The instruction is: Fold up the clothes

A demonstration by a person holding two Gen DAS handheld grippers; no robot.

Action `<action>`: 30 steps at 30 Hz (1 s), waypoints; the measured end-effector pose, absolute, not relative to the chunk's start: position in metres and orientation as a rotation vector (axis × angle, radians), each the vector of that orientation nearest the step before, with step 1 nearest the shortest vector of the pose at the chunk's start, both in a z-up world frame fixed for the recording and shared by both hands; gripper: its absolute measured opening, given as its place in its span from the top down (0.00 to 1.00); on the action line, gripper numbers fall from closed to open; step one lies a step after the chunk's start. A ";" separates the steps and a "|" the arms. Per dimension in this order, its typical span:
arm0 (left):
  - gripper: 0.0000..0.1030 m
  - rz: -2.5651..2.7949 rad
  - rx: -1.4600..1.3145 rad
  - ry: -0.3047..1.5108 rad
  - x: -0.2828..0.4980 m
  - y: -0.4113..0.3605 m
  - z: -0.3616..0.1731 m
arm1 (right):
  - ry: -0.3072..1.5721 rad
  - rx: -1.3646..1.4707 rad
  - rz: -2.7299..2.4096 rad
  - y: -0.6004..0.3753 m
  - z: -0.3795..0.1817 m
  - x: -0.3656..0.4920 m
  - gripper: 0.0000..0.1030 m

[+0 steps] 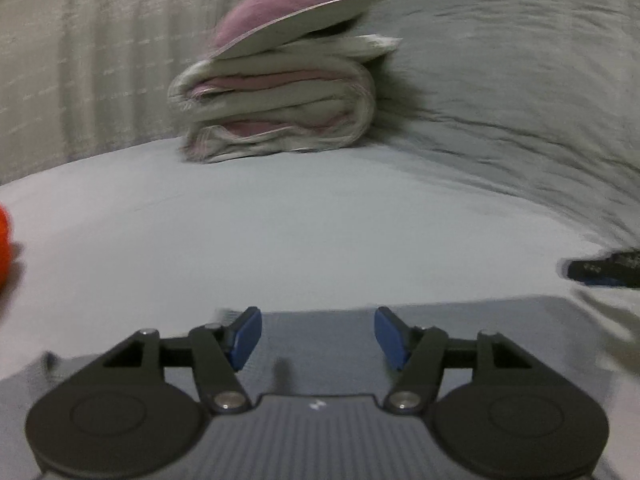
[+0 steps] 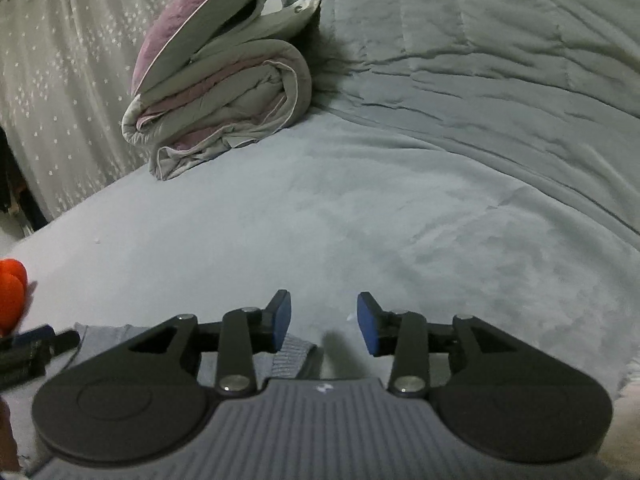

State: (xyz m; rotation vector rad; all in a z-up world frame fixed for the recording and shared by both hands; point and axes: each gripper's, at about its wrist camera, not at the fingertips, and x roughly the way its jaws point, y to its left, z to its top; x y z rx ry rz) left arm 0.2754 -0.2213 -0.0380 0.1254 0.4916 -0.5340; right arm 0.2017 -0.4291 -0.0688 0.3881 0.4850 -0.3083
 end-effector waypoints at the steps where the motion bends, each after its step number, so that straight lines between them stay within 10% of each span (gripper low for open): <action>1: 0.40 -0.574 0.141 0.484 0.265 -0.228 -0.037 | 0.486 0.389 -0.311 -0.429 -0.067 0.200 0.60; 4: 0.55 -0.690 0.205 0.436 0.230 -0.248 -0.035 | 0.490 0.345 -0.337 -0.429 -0.060 0.196 0.57; 19: 0.66 -0.986 0.621 0.334 0.166 -0.330 -0.072 | 0.507 0.321 -0.331 -0.443 -0.045 0.171 0.48; 23: 0.71 -0.964 0.576 0.366 0.175 -0.335 -0.074 | 0.488 0.325 -0.316 -0.443 -0.041 0.168 0.47; 26: 0.96 -0.959 0.512 0.413 0.179 -0.338 -0.075 | 0.488 0.324 -0.306 -0.443 -0.041 0.169 0.47; 30: 0.96 -1.068 0.287 0.535 0.196 -0.329 -0.068 | 0.484 0.321 -0.301 -0.443 -0.039 0.167 0.46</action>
